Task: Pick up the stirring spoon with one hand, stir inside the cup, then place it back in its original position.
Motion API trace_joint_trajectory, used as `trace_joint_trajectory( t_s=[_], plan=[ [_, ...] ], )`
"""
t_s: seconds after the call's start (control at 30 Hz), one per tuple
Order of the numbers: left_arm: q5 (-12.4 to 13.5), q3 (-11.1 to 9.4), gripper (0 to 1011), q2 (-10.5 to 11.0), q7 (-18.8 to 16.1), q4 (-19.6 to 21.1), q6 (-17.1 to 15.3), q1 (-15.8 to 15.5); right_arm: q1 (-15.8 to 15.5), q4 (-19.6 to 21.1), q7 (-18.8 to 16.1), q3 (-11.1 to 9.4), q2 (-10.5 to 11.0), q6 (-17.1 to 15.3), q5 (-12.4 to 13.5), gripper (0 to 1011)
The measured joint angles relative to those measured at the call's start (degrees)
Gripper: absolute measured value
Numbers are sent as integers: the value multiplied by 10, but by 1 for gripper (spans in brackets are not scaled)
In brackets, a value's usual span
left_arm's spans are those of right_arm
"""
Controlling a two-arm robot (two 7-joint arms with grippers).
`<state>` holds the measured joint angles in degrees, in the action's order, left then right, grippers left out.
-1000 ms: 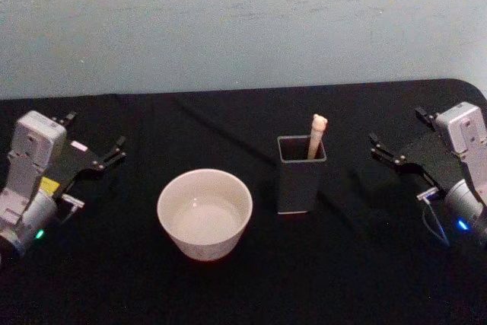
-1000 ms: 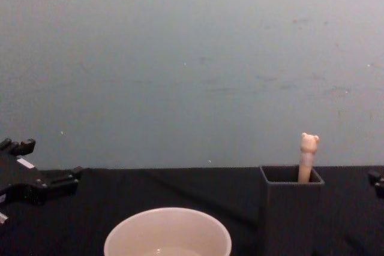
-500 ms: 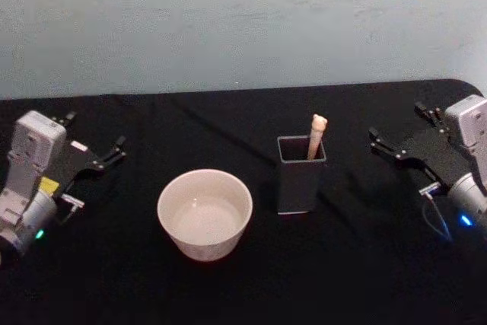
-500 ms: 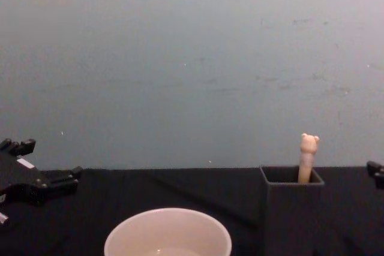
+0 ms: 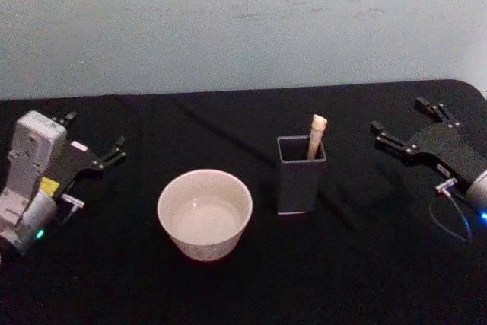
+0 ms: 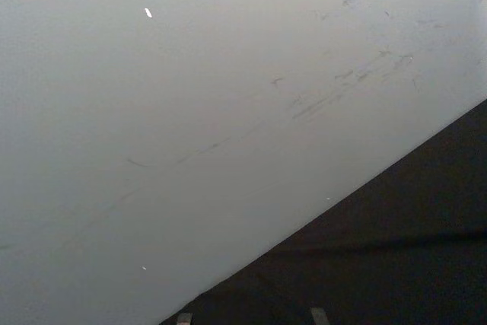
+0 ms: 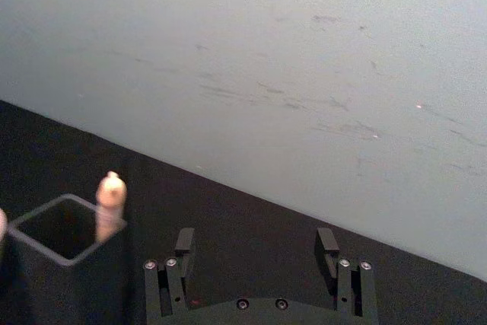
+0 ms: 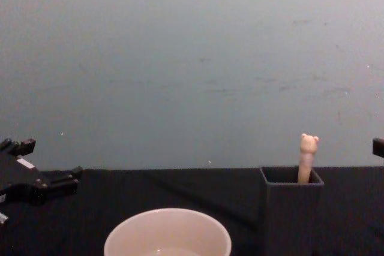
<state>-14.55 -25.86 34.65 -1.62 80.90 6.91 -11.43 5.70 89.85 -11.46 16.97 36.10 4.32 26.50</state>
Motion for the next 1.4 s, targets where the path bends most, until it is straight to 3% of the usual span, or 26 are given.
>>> trace_joint_trajectory(
  t_s=[0.23, 0.4, 0.63, 0.87, 1.4],
  plan=[
    [0, 0, 1001, 0, 0, 0, 0, 0, -12, 20, -50, -12, 5, -19, 35, 1002],
    [0, 0, 1001, 0, 0, 0, 0, 0, -17, 26, -80, -12, 5, -27, 42, 1002],
    [0, 0, 1001, 0, 0, 0, 0, 0, -16, 28, -107, -6, 1, -32, 40, 1002],
    [0, 0, 1001, 0, 0, 0, 0, 0, 5, 13, -134, 6, -17, -47, 33, 1002],
    [0, 0, 1002, 0, 0, 0, 0, 0, 58, -34, -144, 32, -67, -66, 6, 1002]
  ],
)
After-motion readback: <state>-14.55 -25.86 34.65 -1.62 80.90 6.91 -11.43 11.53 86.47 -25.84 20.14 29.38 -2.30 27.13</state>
